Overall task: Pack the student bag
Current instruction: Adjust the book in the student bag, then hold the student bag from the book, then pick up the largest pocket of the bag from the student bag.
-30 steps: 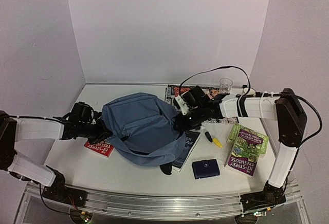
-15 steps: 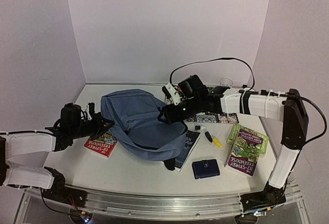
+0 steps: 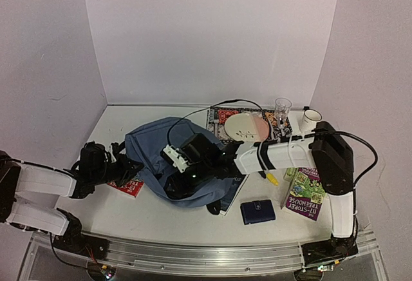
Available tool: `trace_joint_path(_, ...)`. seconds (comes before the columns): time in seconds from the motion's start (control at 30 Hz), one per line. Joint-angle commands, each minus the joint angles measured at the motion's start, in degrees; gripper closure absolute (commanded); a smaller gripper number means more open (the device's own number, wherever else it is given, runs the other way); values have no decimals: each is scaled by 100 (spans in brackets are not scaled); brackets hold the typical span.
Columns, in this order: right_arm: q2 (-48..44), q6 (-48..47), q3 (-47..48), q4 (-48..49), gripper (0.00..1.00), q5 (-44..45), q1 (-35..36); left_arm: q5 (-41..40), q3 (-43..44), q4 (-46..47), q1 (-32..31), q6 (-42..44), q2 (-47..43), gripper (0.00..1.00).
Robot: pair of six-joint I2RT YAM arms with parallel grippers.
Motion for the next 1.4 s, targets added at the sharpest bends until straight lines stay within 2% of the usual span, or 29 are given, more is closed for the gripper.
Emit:
trace_joint_path(0.0, 297, -277, 166, 73, 44, 439, 230, -63, 16, 691, -88, -355, 252, 83)
trace_joint_path(0.17, 473, -343, 15, 63, 42, 992, 283, 13, -28, 684, -222, -642, 497, 53)
trace_joint_path(0.27, 427, -412, 6, 63, 41, 1153, 281, 23, -55, 684, -350, -793, 662, 39)
trace_joint_path(0.33, 403, -438, 52, 64, 41, 1162, 279, 22, -41, 683, -464, -880, 852, 34)
trace_joint_path(0.47, 387, -414, 196, 61, 41, 1038, 283, 48, 195, 682, -735, -919, 1392, 33)
trace_joint_path(0.57, 346, -367, 278, 59, 40, 986, 283, 58, 439, 692, -901, -859, 1686, 44)
trace_joint_path(0.63, 267, -316, 252, 63, 40, 1060, 278, 35, 551, 692, -942, -763, 1689, 62)
trace_joint_path(0.73, 58, -197, 146, 63, 39, 1146, 237, 1, 632, 692, -944, -532, 1504, 84)
trace_joint_path(0.87, -218, 210, -55, 94, 39, 990, -17, -8, 633, 835, -951, -214, 1109, 97)
trace_joint_path(1.13, -469, 1002, -239, 693, 45, -101, -516, 175, 322, 2063, -952, -130, 702, 100)
trace_joint_path(1.37, -204, 1158, -40, 807, 50, -360, -602, 264, 247, 2664, -952, -96, 617, 100)
